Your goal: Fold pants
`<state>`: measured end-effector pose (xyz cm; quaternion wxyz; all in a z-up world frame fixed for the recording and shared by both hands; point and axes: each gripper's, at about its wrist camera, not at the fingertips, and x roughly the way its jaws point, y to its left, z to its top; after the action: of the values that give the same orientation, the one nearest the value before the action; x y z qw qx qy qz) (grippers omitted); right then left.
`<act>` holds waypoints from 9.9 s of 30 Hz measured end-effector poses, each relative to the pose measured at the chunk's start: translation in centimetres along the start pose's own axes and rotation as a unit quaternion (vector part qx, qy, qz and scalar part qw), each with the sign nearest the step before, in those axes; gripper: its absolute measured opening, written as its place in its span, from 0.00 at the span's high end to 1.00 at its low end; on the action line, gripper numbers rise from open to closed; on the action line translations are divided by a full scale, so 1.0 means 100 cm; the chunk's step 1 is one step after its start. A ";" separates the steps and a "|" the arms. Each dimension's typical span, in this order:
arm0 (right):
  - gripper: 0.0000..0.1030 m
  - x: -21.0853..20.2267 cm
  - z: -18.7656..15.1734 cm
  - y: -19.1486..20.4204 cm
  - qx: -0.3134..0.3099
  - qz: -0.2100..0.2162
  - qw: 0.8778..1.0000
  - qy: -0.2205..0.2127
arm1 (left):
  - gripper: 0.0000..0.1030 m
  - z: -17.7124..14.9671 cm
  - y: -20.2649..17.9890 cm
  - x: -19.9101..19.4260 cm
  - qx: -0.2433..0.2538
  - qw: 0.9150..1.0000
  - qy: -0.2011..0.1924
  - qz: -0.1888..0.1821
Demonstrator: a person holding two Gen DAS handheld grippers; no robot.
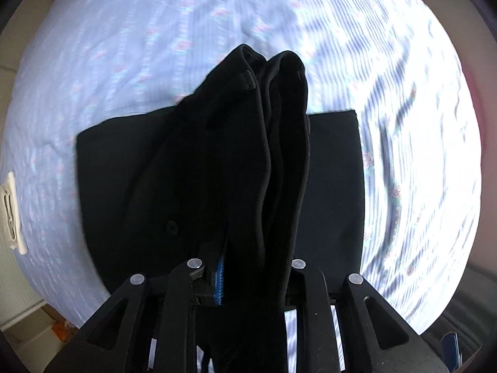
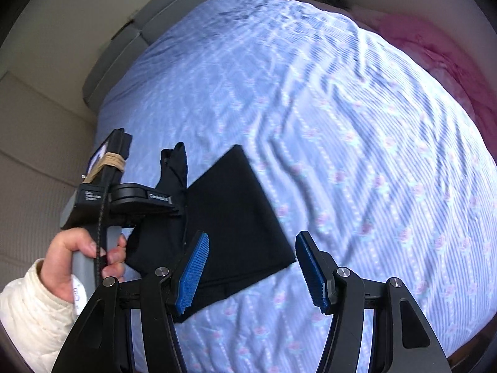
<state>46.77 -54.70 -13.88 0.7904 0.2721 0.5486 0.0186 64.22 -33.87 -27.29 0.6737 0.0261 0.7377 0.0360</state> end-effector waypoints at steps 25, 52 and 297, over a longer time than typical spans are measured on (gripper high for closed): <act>0.42 0.099 0.004 0.037 -0.128 0.051 0.988 0.070 | 0.20 -0.086 0.110 -0.017 0.066 0.992 -0.111 0.016; 0.92 0.161 0.008 0.072 -0.170 -0.012 0.981 0.096 | 0.18 -0.106 0.098 -0.018 0.006 0.995 -0.084 -0.056; 0.72 0.338 -0.413 0.758 -0.101 -0.013 0.989 0.106 | 0.74 -0.066 1.030 0.021 0.046 0.976 -0.116 -0.179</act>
<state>44.36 37.84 -19.09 0.7512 0.1804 0.6282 0.0919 56.40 68.79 -19.68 0.7485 -0.0714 0.6478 -0.1220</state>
